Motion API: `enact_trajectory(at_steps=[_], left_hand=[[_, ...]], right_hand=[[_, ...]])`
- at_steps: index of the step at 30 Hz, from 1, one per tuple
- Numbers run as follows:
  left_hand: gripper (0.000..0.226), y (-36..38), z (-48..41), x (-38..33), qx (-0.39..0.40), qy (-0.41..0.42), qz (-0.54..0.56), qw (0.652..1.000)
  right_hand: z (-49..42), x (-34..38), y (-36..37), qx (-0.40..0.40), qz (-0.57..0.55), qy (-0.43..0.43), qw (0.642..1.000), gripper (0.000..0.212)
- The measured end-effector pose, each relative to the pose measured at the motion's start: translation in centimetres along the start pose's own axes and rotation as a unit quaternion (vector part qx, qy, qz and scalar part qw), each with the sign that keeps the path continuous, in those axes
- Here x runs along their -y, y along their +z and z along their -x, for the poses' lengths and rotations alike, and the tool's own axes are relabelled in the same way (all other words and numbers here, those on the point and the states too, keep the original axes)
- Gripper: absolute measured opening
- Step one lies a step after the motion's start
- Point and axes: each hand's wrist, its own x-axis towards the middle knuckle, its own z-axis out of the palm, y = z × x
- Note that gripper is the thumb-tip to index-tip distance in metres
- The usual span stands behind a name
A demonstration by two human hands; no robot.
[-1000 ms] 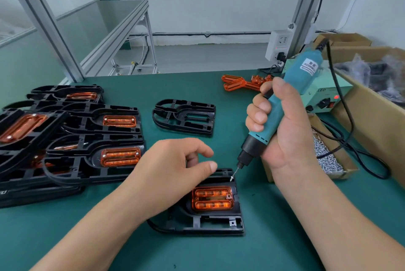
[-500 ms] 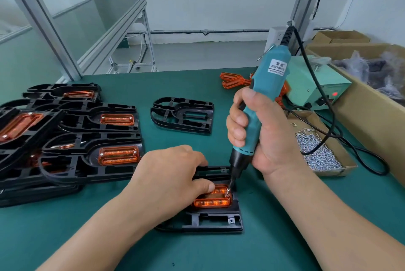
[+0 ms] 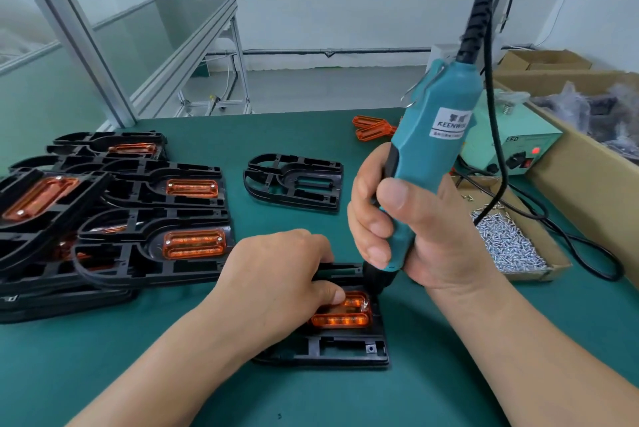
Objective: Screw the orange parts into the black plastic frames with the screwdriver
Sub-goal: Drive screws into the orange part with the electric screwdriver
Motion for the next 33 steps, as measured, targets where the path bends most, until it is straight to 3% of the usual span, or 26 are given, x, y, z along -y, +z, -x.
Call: enact_trajectory(at_steps=[11,20,28,33], left_hand=[[0.050,-0.17,-0.01,0.04,0.012,0.001,0.006,1.000],[0.043,-0.26,-0.19,-0.18,0.031,-0.014,0.012,0.999],[0.045,-0.55,-0.14,-0.40,0.030,-0.010,-0.006,0.999],[0.045,-0.90,-0.02,-0.53,0.042,-0.019,-0.003,0.999]], right_hand=[[-0.03,-0.32,0.03,-0.021,0.031,0.012,0.999,0.033],[0.03,-0.29,0.33,0.039,0.018,0.040,0.998,0.031],[0.09,-0.19,0.30,-0.030,-0.012,-0.001,0.999,0.040],[0.00,-0.03,0.22,-0.029,-0.011,-0.034,0.999,0.036]])
